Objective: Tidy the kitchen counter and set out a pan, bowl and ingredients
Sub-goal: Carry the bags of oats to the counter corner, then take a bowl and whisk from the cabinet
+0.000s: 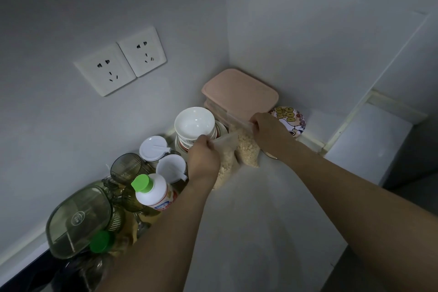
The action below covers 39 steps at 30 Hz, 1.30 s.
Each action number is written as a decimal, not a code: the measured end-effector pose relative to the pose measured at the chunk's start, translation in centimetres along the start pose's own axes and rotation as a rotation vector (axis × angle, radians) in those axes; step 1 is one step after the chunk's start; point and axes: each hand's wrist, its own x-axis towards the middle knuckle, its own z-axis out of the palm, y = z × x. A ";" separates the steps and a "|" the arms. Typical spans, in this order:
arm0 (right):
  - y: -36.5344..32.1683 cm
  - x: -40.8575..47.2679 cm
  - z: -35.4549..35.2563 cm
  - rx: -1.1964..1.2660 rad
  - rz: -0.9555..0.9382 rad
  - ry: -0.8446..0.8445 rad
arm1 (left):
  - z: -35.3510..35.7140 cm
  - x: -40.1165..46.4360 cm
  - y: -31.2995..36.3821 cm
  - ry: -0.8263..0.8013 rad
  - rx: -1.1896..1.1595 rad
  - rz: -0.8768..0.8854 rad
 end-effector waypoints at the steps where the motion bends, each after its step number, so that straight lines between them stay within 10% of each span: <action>1: -0.1 0.0 0.0 0.001 0.000 0.004 | -0.3 0.1 0.0 0.006 0.044 0.002; 12: -1.3 -1.6 -1.1 0.013 0.041 -0.029 | -1.7 -0.2 0.9 -0.073 0.408 0.053; 39: -9.7 -11.8 -14.0 0.093 -0.009 0.233 | -13.6 -8.0 9.3 0.072 0.459 0.508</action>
